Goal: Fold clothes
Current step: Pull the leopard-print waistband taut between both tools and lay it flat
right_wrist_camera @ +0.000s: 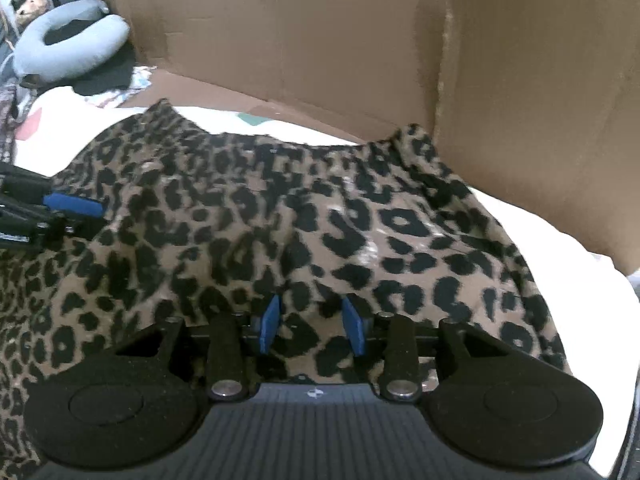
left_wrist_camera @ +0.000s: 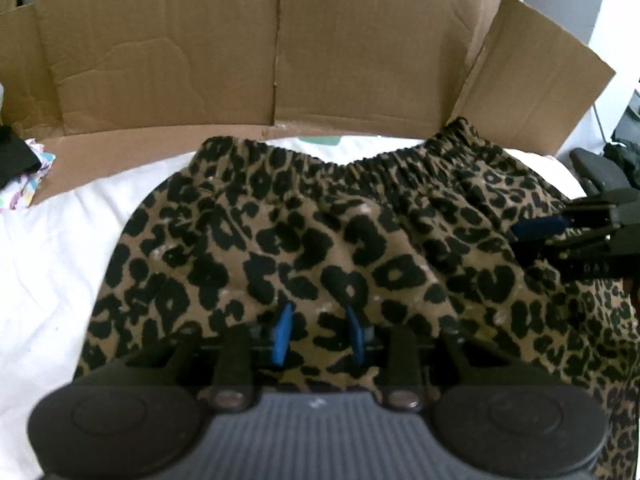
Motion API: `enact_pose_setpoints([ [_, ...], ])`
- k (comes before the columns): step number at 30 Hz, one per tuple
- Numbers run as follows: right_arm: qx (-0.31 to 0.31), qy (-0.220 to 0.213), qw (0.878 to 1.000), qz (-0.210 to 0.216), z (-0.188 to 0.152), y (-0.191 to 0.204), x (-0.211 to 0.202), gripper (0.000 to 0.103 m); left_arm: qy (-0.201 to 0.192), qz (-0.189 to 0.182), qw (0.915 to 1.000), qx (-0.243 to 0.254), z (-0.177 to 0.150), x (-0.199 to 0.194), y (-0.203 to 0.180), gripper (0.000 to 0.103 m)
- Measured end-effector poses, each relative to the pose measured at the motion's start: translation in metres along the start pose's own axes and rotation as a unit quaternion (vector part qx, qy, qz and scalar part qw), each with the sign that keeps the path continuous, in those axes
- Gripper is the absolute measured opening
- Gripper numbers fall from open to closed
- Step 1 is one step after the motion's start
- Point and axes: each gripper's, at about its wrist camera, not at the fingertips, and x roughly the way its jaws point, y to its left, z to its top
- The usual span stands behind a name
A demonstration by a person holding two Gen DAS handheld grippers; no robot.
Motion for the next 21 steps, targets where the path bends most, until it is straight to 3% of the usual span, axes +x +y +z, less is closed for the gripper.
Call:
enact_pose_setpoints([
  [12,-0.017,0.019,0.999,-0.03,-0.025,-0.033,-0.024,0.045,0.01,0.014,0.9997,-0.015,-0.026,-0.038,0.033,0.032],
  [21,0.073,0.013,0.997,-0.033,-0.044,-0.054,-0.057,0.045,0.002,0.016,0.9985,-0.052,-0.053,-0.08,0.04,0.035],
])
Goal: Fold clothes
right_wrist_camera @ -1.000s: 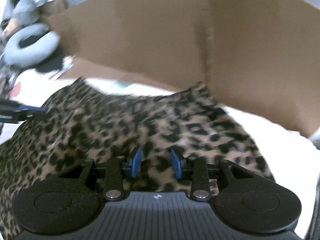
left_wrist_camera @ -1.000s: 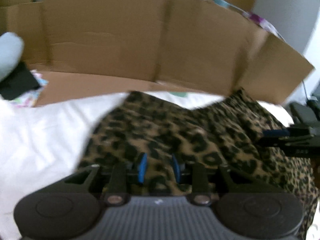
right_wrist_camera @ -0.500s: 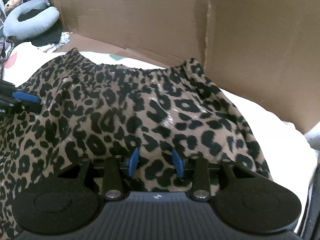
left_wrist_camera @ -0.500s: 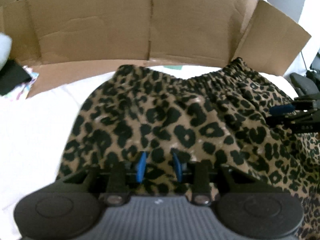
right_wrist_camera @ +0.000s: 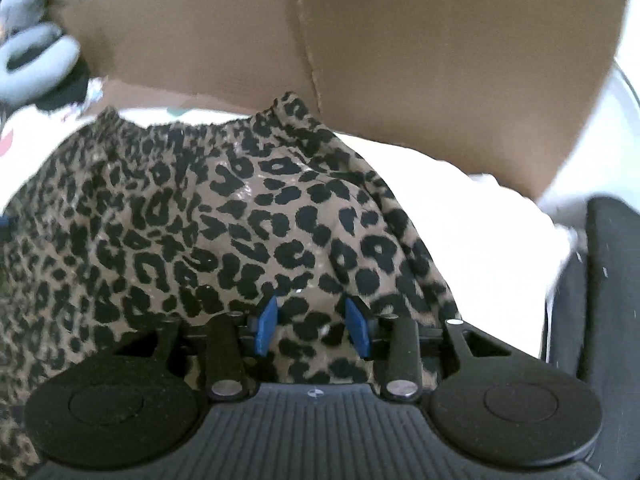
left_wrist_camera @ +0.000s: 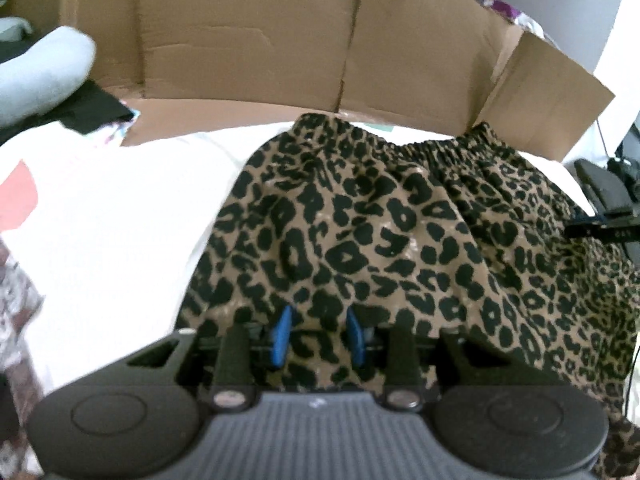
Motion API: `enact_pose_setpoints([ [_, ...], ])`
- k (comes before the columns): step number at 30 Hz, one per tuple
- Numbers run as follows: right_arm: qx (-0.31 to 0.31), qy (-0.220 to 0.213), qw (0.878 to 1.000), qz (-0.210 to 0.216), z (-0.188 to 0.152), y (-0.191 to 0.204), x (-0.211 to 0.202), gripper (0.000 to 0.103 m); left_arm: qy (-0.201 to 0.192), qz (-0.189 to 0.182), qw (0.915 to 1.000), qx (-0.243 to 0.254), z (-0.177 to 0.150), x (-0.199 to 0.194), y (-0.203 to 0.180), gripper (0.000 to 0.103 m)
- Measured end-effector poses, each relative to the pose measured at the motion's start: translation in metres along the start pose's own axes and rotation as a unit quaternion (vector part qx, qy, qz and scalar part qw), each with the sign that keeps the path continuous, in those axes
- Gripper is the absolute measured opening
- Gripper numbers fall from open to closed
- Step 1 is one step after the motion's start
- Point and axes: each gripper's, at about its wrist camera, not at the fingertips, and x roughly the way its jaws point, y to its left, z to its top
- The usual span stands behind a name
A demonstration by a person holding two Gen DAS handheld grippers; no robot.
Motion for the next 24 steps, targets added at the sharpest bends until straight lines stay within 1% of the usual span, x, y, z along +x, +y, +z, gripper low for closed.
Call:
enact_pose_setpoints([
  [3,0.002,-0.003,1.0,0.003,-0.008,0.006,-0.01,0.045,0.0,-0.005,0.9998,-0.018,-0.008,-0.005,0.0,0.037],
  [5,-0.005,0.001,1.0,0.001,-0.013,0.012,-0.013,0.045,0.012,-0.013,0.9992,-0.036,-0.014,-0.002,0.001,0.037],
  [9,-0.003,0.02,1.0,-0.014,-0.027,0.014,-0.009,0.046,0.032,0.0,0.9994,-0.017,-0.028,0.004,-0.004,0.038],
  [12,-0.002,0.02,1.0,-0.022,-0.037,0.012,-0.014,0.046,0.037,0.004,0.9992,-0.012,-0.037,-0.001,-0.004,0.046],
  [13,-0.002,0.021,1.0,-0.023,-0.04,0.011,-0.016,0.047,0.038,0.006,0.9992,-0.013,-0.04,-0.003,-0.003,0.05],
  [15,0.002,0.024,0.999,-0.026,-0.045,0.007,-0.021,0.047,0.038,0.009,0.9991,-0.016,-0.044,-0.008,0.0,0.052],
  [19,-0.016,0.03,0.998,-0.044,-0.06,0.002,-0.034,0.049,0.036,0.018,0.9988,-0.03,-0.052,-0.019,0.007,0.056],
  [21,-0.029,0.032,0.997,-0.056,-0.067,-0.001,-0.04,0.051,0.035,0.024,0.9986,-0.033,-0.057,-0.025,0.01,0.056],
  [24,-0.026,0.036,0.997,-0.068,-0.078,-0.013,-0.048,0.051,0.035,0.03,0.9983,-0.036,-0.061,-0.033,0.013,0.057],
])
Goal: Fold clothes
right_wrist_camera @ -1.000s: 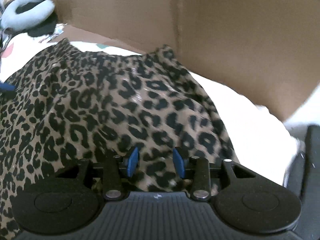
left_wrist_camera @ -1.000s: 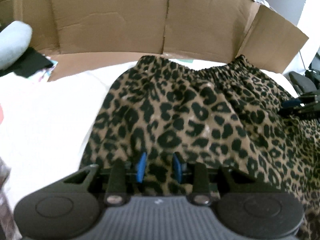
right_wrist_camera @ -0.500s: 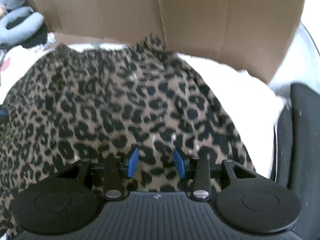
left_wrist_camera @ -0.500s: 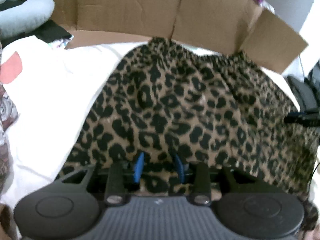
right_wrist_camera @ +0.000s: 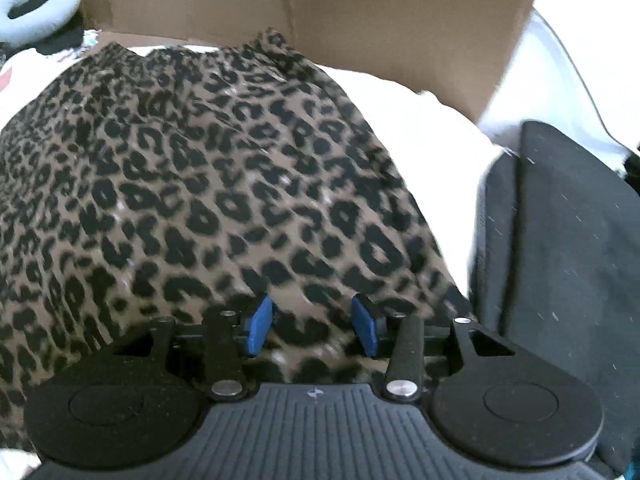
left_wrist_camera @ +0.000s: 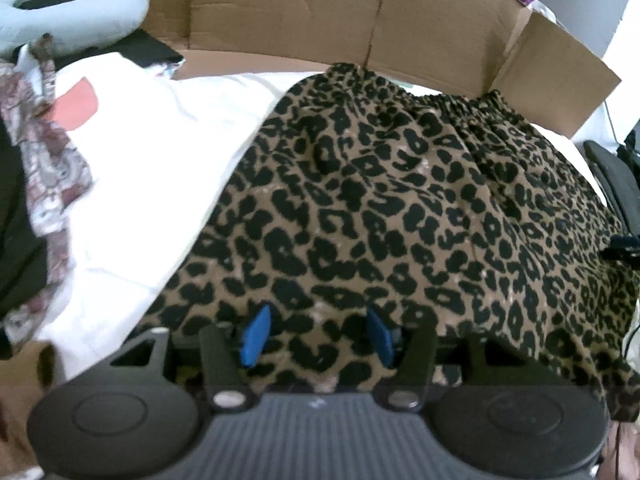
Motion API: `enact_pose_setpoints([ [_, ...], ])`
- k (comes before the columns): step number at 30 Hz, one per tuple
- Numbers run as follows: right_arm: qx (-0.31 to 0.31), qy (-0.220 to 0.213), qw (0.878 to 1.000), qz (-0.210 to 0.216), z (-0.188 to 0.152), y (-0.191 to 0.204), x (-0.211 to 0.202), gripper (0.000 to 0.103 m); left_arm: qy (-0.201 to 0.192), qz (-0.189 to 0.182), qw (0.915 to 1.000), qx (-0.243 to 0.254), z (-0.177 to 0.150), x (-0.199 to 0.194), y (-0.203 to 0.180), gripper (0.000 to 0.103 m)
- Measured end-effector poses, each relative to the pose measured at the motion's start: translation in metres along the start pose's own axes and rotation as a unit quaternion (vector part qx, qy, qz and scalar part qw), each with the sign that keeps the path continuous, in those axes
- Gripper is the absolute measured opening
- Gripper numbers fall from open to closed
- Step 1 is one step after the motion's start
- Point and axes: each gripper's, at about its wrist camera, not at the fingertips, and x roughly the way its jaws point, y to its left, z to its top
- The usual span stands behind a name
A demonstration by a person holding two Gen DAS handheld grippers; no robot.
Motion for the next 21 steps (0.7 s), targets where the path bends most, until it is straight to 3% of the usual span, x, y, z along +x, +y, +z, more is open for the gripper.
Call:
enact_pose_setpoints([
  [6,-0.006,-0.009,1.0,-0.028,-0.021,-0.011,-0.009,0.057,-0.01,0.024,0.9997,-0.006,-0.011,-0.014,0.008,0.057],
  [14,0.008,-0.007,0.999,-0.051,-0.026,-0.014,-0.022,0.053,-0.013,0.032,0.999,-0.03,-0.025,-0.029,0.017,0.057],
  [21,0.053,-0.023,0.998,-0.005,-0.024,-0.005,-0.037,0.051,-0.009,0.044,0.9984,-0.033,-0.035,-0.026,0.018,0.051],
])
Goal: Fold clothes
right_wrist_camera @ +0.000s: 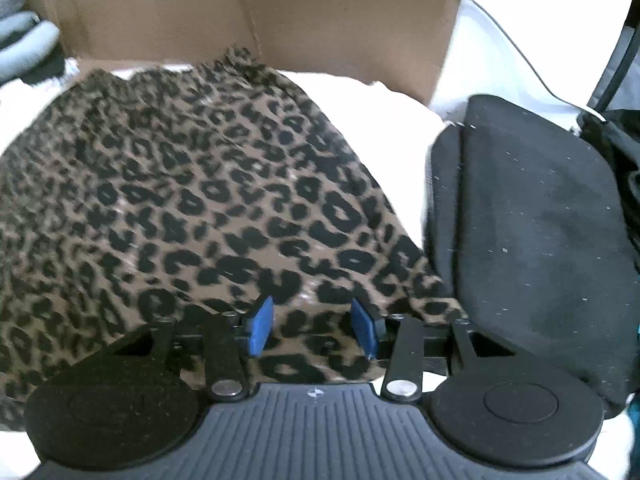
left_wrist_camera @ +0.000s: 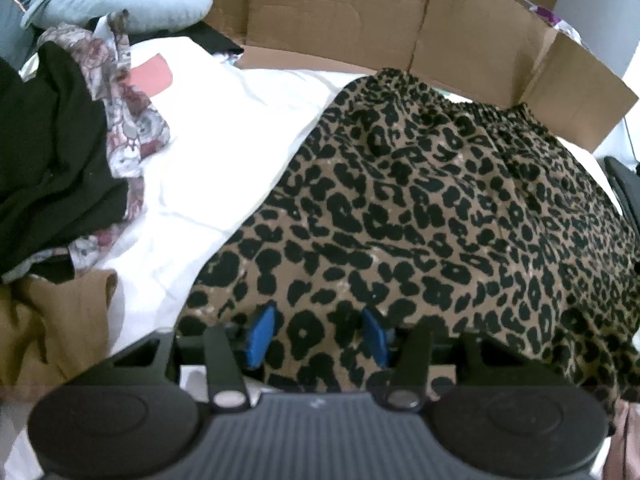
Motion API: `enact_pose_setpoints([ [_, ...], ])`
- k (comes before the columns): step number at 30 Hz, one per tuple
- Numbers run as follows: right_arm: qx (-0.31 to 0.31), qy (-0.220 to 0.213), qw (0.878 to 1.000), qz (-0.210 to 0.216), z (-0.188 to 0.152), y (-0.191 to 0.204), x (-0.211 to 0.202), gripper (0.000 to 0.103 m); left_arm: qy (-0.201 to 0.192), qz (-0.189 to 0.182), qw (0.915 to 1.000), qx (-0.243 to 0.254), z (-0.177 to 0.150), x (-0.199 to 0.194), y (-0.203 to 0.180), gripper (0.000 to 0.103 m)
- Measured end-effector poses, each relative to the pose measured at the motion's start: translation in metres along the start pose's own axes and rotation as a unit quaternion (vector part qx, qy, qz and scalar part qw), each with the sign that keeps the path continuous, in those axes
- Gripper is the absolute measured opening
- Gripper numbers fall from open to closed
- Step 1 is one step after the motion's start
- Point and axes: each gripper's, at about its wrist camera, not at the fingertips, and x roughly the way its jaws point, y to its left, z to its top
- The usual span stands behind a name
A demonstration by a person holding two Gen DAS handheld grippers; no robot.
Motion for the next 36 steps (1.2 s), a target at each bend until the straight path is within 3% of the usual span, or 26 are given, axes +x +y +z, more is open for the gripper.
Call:
enact_pose_setpoints([
  [4,-0.011,-0.012,0.999,0.037,-0.001,0.017,-0.005,0.051,0.023,0.028,0.9993,0.011,-0.006,0.006,0.003,0.043],
  [8,-0.017,-0.009,0.998,0.06,0.001,0.034,-0.005,0.051,0.02,0.037,0.9991,-0.009,-0.007,-0.006,0.016,0.036],
  [12,-0.006,-0.007,0.998,0.07,0.001,0.043,-0.001,0.051,-0.002,0.041,0.9987,-0.03,-0.005,-0.021,0.029,0.037],
  [14,-0.003,-0.001,0.998,0.069,0.0,0.044,0.001,0.051,-0.012,0.049,0.9983,-0.03,-0.003,-0.025,0.034,0.046],
  [17,-0.01,0.007,0.998,0.063,-0.001,0.045,0.002,0.051,-0.016,0.06,0.9975,-0.032,-0.001,-0.022,0.042,0.048],
  [28,0.013,0.004,0.996,0.085,0.019,0.04,-0.013,0.051,-0.023,0.019,0.9977,-0.061,-0.009,0.003,0.064,0.048],
  [30,0.024,0.0,0.996,0.09,0.029,0.041,-0.022,0.051,-0.026,0.004,0.997,-0.072,-0.012,0.003,0.069,0.039],
  [32,0.034,-0.004,0.995,0.095,0.039,0.044,-0.032,0.051,-0.028,-0.01,0.9977,-0.061,-0.012,0.0,0.072,0.016],
  [36,0.028,-0.009,0.995,0.1,0.056,0.055,-0.052,0.051,-0.043,-0.046,0.9964,-0.057,-0.02,-0.003,0.084,0.012],
])
